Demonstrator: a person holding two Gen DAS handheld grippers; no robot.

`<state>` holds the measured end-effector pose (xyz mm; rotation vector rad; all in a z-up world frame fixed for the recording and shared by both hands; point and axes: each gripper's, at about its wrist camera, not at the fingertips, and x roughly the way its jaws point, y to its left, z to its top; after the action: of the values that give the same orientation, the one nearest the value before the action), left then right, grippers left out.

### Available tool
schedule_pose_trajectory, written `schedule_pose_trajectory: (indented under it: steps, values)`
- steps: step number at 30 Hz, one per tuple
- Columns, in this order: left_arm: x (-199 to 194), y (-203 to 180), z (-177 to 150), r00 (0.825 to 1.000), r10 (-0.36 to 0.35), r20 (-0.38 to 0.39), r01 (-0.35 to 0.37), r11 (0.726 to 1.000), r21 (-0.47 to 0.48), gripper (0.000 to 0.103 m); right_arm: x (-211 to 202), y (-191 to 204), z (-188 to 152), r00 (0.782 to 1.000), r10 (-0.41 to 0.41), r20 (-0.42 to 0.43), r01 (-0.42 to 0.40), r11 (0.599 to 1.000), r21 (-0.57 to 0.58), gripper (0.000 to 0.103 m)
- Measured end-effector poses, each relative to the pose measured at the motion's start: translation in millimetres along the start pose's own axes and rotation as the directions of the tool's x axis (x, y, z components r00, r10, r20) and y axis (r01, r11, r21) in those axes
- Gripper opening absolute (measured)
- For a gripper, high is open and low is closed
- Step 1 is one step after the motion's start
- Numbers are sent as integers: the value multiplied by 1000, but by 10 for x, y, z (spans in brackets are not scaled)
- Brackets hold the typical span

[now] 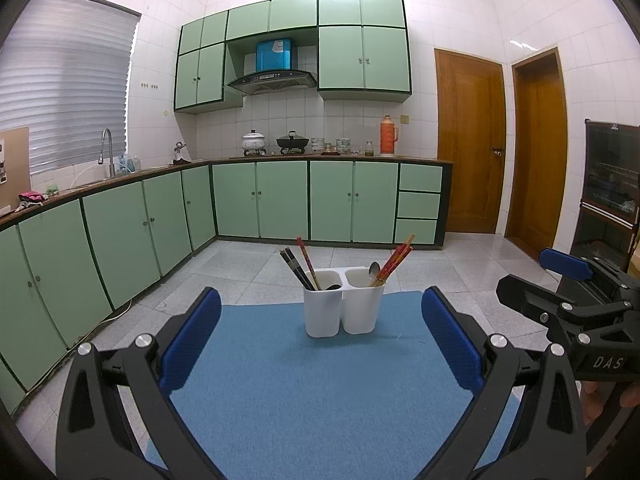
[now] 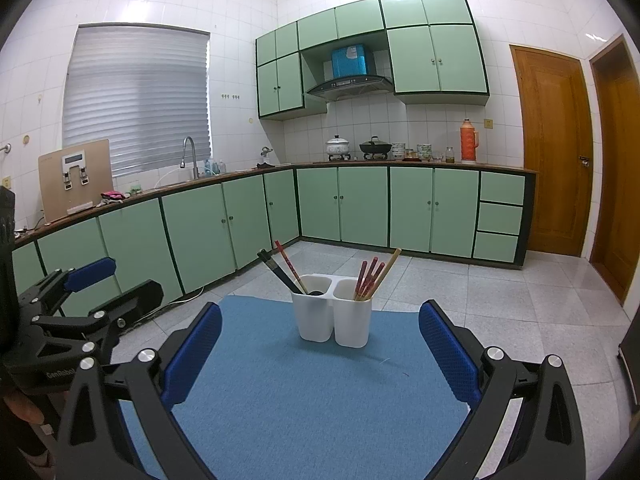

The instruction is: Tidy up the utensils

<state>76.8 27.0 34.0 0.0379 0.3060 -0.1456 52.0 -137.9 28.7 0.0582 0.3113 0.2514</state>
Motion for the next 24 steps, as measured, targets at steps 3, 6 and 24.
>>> schedule_pose_trajectory:
  steps: [3, 6, 24]
  values:
    - [-4, 6, 1, 1000, 1, 1, -1, 1000, 0, 97, -11, 12, -9, 1000, 1, 2, -1, 1000, -1, 97]
    - [-2, 9, 1, 1000, 0, 1, 0, 1000, -1, 97, -13, 13, -16, 1000, 2, 2, -2, 1000, -1, 97]
    - [-12, 32, 13, 1000, 2, 1, -2, 1000, -3, 97, -12, 29, -18, 1000, 3, 1, -3, 1000, -2, 97]
